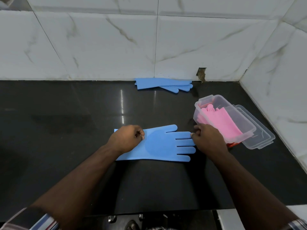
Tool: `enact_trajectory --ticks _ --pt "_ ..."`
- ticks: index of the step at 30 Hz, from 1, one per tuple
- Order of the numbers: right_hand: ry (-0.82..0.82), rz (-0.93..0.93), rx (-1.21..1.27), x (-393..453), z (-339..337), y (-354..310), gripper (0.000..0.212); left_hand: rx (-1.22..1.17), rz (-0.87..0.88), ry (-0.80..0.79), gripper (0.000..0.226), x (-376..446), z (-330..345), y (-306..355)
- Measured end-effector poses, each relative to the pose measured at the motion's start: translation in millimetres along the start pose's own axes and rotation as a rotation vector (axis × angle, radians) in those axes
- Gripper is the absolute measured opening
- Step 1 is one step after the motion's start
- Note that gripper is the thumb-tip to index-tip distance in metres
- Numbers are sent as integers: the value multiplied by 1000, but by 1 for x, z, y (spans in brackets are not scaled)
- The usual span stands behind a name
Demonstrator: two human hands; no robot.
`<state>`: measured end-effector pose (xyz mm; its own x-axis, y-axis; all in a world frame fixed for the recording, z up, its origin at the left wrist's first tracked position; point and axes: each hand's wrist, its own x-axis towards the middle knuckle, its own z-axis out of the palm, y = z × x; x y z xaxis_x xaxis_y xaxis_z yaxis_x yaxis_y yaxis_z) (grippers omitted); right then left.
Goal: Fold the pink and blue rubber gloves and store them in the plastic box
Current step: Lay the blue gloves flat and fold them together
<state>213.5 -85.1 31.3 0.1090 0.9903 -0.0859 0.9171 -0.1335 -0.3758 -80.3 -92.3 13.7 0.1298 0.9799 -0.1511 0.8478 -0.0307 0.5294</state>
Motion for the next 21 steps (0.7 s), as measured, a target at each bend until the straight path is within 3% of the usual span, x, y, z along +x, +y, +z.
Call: enact_trajectory --ticks 10,17,21 --pt "-119 -69 122 30 -3 -36 24 100 -47 140 13 53 -10 20" --pt "-173 -104 -99 101 -5 -84 16 221 -23 244 16 105 -22 29" --pt "14 -156 -158 151 -19 -99 15 271 -24 294 16 145 -33 30"
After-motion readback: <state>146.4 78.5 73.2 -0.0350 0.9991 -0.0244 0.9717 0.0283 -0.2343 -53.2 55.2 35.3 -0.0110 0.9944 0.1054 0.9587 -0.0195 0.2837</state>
